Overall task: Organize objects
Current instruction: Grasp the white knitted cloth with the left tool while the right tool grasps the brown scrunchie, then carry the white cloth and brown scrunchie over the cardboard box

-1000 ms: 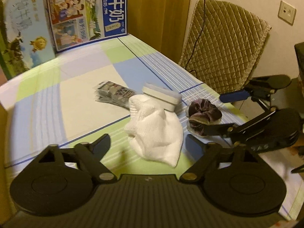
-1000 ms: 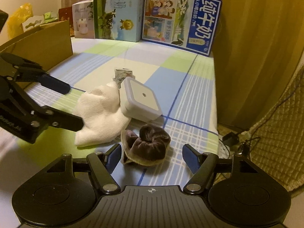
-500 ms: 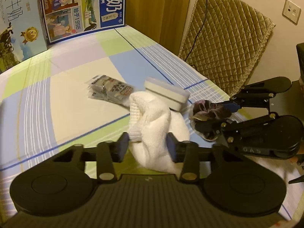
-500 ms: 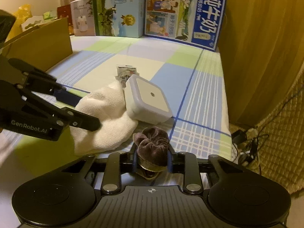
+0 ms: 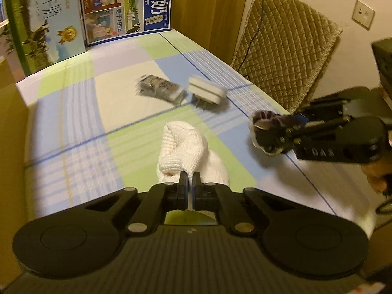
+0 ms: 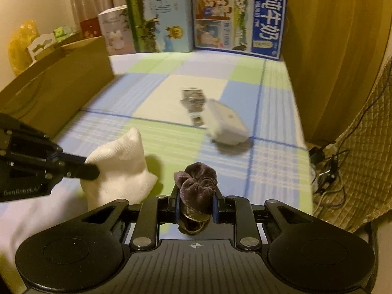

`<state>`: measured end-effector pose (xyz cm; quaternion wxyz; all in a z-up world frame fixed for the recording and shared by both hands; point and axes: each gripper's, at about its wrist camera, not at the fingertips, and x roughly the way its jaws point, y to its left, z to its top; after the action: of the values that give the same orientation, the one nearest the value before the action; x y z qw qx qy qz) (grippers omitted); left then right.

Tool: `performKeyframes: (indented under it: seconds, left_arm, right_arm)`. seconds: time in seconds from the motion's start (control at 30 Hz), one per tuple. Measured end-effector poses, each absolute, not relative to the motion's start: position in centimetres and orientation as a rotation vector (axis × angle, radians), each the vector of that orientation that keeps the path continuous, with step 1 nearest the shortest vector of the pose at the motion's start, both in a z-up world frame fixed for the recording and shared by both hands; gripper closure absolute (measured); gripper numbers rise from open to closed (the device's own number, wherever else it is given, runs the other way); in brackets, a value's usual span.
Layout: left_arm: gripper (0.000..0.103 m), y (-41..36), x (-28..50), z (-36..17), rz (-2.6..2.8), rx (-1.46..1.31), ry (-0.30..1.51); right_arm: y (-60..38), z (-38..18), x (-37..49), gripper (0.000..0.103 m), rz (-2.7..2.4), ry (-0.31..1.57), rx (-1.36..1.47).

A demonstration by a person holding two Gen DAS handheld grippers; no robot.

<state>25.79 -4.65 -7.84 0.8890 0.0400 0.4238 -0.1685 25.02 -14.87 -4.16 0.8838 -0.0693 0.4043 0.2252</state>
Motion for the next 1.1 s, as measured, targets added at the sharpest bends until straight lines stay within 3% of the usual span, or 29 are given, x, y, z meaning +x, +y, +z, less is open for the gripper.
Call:
performKeyframes:
  seconds: [0.1, 0.17, 0.23, 0.37, 0.6, 0.67, 0.7, 0.73, 1.1]
  left_arm:
    - [0.096, -3.7, 23.9, -7.9, -0.339, 0.072, 0.888]
    - [0.086, -2.9, 23.1, -8.1, -0.305, 0.051, 0.878]
    - [0.057, -2.3, 22.8, -8.2, -0.282, 0.020, 0.866]
    - [0.044, -1.8, 23.6, -9.1, -0.271, -0.028, 0.865]
    - [0.048, -2.5, 26.1, -11.5, -0.321, -0.106, 0.939]
    - [0.059, -2.8, 26.2, -11.5, -0.316, -0.097, 0.939]
    - [0.072, -2.9, 26.2, -11.3, -0.318, -0.096, 0.938]
    - [0.078, -2.8, 26.1, -11.1, -0.317, -0.094, 0.934]
    - [0.080, -1.1, 22.5, -4.4, -0.270, -0.052, 0.834]
  right_arm:
    - [-13.8, -4.3, 23.8, 0.083, 0.489, 0.847, -0.163]
    - [-13.3, -4.7, 23.4, 0.083, 0.492, 0.855, -0.156]
    - [-13.1, -5.0, 23.1, 0.083, 0.491, 0.858, -0.151]
    - [-12.8, -5.4, 23.2, 0.083, 0.493, 0.866, -0.145]
    - [-12.8, -6.1, 23.6, 0.083, 0.487, 0.879, -0.138]
    - [-12.9, -6.1, 23.7, 0.083, 0.482, 0.883, -0.134]
    - [-12.9, -6.0, 23.7, 0.083, 0.479, 0.884, -0.133]
    - [-12.9, -5.8, 23.6, 0.083, 0.477, 0.883, -0.133]
    - [-11.5, 0.7, 20.4, 0.083, 0.446, 0.803, -0.128]
